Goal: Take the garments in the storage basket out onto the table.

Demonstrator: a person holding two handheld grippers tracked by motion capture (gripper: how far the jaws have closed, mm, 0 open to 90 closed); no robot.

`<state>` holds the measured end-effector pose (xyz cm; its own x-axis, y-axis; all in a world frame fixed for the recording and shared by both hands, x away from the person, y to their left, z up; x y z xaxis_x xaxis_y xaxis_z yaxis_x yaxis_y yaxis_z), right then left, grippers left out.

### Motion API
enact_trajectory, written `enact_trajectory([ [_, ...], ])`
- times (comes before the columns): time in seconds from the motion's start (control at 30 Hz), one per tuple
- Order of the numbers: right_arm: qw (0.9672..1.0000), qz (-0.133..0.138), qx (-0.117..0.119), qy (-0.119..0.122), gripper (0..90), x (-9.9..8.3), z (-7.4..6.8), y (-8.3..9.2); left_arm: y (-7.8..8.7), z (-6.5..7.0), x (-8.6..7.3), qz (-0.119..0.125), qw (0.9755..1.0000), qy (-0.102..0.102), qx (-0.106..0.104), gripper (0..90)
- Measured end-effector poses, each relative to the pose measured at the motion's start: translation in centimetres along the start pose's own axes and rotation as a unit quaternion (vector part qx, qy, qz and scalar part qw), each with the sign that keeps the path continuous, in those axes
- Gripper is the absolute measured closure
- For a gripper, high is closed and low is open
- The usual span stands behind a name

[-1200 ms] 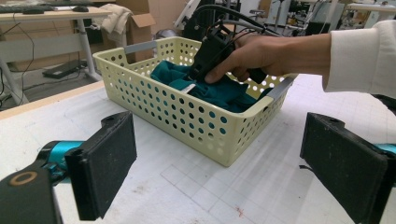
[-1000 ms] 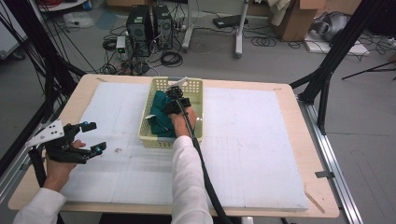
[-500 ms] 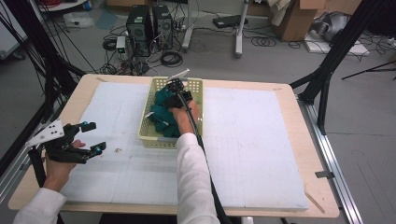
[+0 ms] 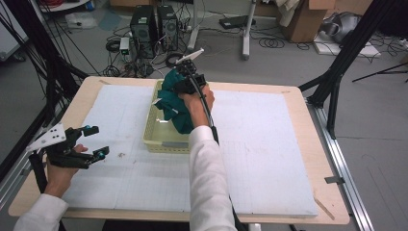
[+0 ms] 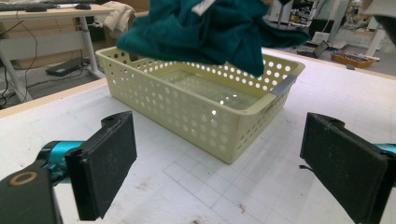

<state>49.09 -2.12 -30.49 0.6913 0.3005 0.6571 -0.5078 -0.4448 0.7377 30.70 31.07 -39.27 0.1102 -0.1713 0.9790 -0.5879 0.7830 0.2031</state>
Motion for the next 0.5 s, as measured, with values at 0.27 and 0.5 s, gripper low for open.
enact_trajectory([
  [0.27,0.9997,0.022,-0.008,0.004,62.4,1.4,0.3,3.3,-0.1,0.1,0.0,-0.001,1.0,-0.001,-0.001,10.9],
  [0.5,0.9991,0.04,-0.011,0.009,62.5,2.5,0.6,5.9,0.0,0.0,0.0,-0.003,1.0,-0.003,0.0,11.0],
])
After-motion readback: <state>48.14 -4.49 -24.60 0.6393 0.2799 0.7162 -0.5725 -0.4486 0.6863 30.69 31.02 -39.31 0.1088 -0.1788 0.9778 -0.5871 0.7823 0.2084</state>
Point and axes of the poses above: each handheld gripper's, and its own axes: y roughly backward along the jaws, x roughly out of its top, z roughly to its right, the point moved 2 cm from there along -y, roughly forward along the jaws, and after that the axes turned 3 degrees about -y, right-handed, at the moved point
